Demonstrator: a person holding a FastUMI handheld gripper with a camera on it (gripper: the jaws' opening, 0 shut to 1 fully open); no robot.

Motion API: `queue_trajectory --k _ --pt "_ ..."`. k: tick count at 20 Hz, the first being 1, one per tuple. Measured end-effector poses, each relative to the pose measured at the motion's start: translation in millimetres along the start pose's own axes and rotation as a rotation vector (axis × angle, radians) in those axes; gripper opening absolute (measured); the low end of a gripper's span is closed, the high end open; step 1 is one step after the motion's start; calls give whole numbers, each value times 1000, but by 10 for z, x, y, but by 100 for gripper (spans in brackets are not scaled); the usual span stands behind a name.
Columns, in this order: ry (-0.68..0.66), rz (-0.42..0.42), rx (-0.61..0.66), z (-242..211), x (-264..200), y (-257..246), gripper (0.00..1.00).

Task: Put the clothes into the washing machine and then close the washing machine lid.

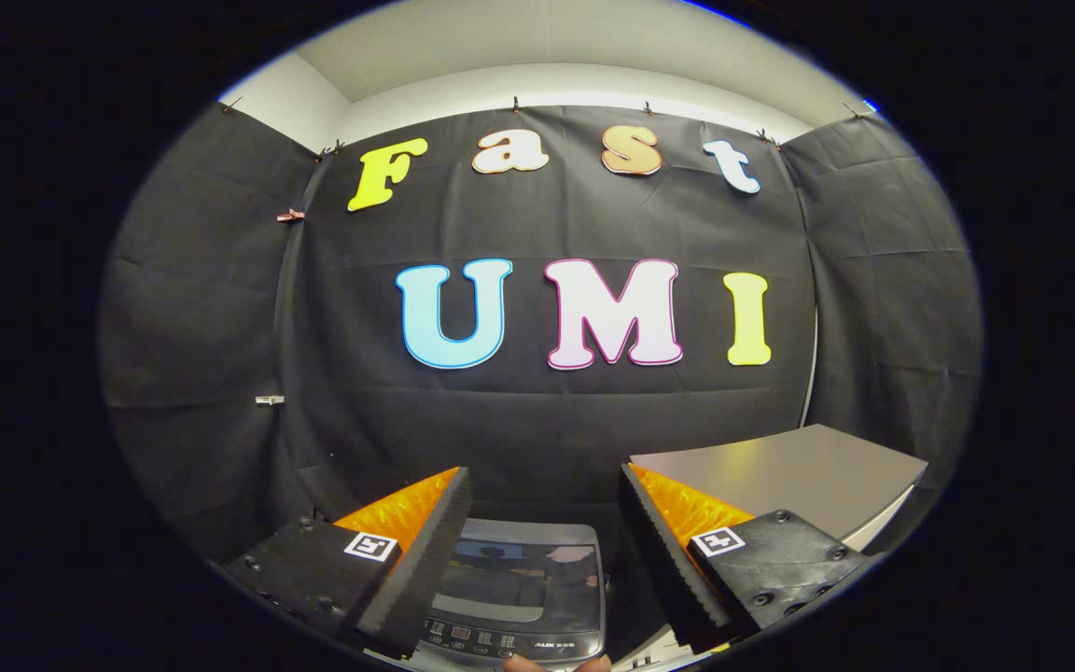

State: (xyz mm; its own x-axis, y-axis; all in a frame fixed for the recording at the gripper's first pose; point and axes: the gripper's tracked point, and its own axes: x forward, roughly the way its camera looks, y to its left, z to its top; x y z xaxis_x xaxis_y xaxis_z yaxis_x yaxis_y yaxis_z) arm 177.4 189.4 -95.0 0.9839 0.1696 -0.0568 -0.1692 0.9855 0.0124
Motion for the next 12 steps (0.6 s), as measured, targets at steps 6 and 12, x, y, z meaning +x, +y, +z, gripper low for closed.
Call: queue_trajectory --k 6,12 --pt "-36 -45 12 222 -315 -293 99" --pt "-43 -64 -3 282 -631 -409 99"
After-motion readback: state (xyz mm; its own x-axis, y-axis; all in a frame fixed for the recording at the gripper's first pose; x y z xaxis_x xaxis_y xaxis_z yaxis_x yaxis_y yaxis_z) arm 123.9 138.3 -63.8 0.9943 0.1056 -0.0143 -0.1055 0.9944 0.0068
